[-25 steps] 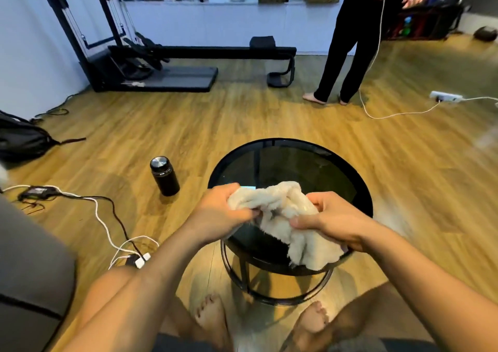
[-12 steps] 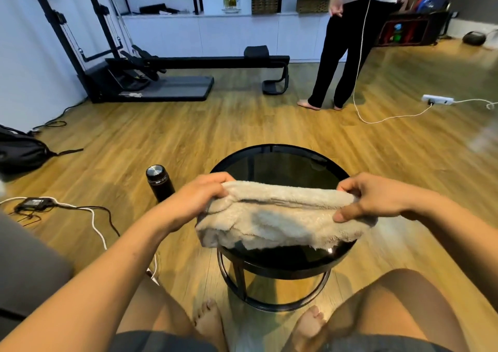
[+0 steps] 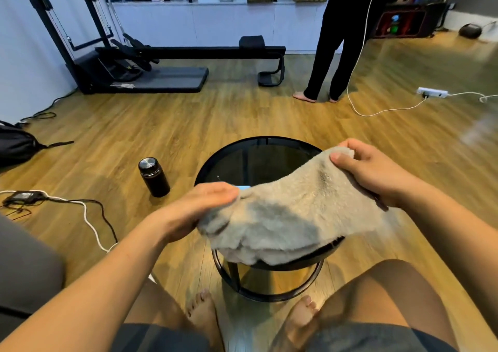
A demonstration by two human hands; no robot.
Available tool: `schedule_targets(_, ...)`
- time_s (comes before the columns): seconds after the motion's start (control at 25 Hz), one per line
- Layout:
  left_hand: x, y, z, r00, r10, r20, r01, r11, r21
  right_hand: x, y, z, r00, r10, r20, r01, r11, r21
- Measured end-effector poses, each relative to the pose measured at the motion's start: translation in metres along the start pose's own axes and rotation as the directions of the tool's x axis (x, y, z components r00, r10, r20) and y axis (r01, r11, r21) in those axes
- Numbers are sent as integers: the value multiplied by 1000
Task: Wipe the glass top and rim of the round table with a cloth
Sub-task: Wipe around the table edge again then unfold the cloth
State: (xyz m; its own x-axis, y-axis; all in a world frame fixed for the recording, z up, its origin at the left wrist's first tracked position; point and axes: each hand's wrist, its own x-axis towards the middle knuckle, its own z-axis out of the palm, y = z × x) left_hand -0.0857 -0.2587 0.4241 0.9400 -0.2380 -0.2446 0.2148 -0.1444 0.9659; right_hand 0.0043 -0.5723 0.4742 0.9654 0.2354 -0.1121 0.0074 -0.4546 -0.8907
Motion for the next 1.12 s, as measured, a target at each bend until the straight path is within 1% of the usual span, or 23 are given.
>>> schedule_targets(0.08, 1, -4, 15, 998, -59, 6, 56, 982, 181, 7, -6, 2, 986, -124, -107, 103, 978, -179)
schedule_targets(0.12, 2, -5, 21, 996, -86, -29, 90, 983, 157, 11, -10, 3, 966, -195, -167, 147, 954, -261)
schedule_targets(0.16, 4, -6, 27, 988, -135, -71, 139, 989, 43, 13, -17, 4, 937, -263, -229, 173, 920, -351)
schedule_targets(0.24, 7, -6, 46, 949, -271, -159, 228, 942, -246, 6, -30, 16, 874, -389, -291, 222, 853, -472)
schedule_targets(0.28, 8, -4, 55, 933, -321, -164, 245, 899, -364, -2, -32, 28, 845, -461, -273, 278, 813, -512)
schedule_targets(0.36, 11, -3, 68, 934, -348, -87, 240, 787, -569, -29, -27, 67, 790, -603, -112, 413, 658, -629)
schedule_targets(0.44, 10, 0, 73, 949, -312, -39, 207, 713, -669, -61, -5, 113, 754, -647, 111, 510, 470, -720)
schedule_targets(0.48, 8, -1, 73, 948, -312, -58, 197, 722, -664, -75, 7, 131, 730, -654, 198, 569, 421, -707)
schedule_targets(0.56, 3, -8, 74, 931, -336, -146, 177, 761, -624, -90, 22, 142, 687, -669, 282, 695, 493, -524)
schedule_targets(0.6, 0, -13, 71, 921, -343, -186, 158, 764, -625, -90, 27, 140, 672, -698, 249, 729, 562, -392)
schedule_targets(0.64, -4, -17, 68, 919, -345, -189, 149, 749, -646, -87, 28, 135, 688, -707, 163, 719, 633, -288)
schedule_targets(0.68, -8, -18, 63, 923, -349, -164, 148, 714, -685, -81, 27, 129, 740, -672, 12, 656, 718, -232)
schedule_targets(0.72, -12, -17, 58, 930, -343, -131, 147, 673, -725, -71, 27, 123, 827, -543, -147, 526, 839, -141)
schedule_targets(0.76, -17, -13, 54, 940, -324, -107, 140, 652, -746, -59, 25, 116, 944, -278, -178, 295, 952, 78)
schedule_targets(0.8, -21, -8, 49, 952, -288, -100, 122, 661, -740, -48, 24, 112, 999, -16, 30, 4, 931, 364)
schedule_targets(0.84, -25, -2, 46, 961, -247, -120, 94, 705, -703, -40, 24, 112, 941, 83, 327, -273, 758, 593)
schedule_targets(0.88, -25, 2, 43, 962, -211, -172, 57, 773, -632, -35, 25, 114, 870, 69, 488, -427, 599, 677)
schedule_targets(0.92, -25, 4, 40, 952, -181, -249, 19, 842, -540, -30, 26, 120, 841, 45, 539, -471, 549, 690)
schedule_targets(0.96, -26, 4, 33, 925, -147, -350, -21, 901, -434, -25, 26, 127, 856, 56, 514, -446, 583, 679)
schedule_targets(1.0, -29, 2, 24, 893, -112, -436, -47, 940, -337, -21, 24, 133, 896, 77, 438, -371, 670, 642)
schedule_targets(1.04, -32, -1, 11, 879, -64, -472, -73, 961, -266, -17, 16, 139, 939, 108, 326, -287, 768, 572)
schedule_targets(1.08, -37, -3, -1, 885, -22, -465, -74, 979, -189, -13, 7, 144, 958, 103, 267, -233, 821, 521)
schedule_targets(1.12, -41, -6, -14, 905, 15, -424, -59, 994, -90, -7, -1, 149, 961, 71, 269, -203, 837, 507)
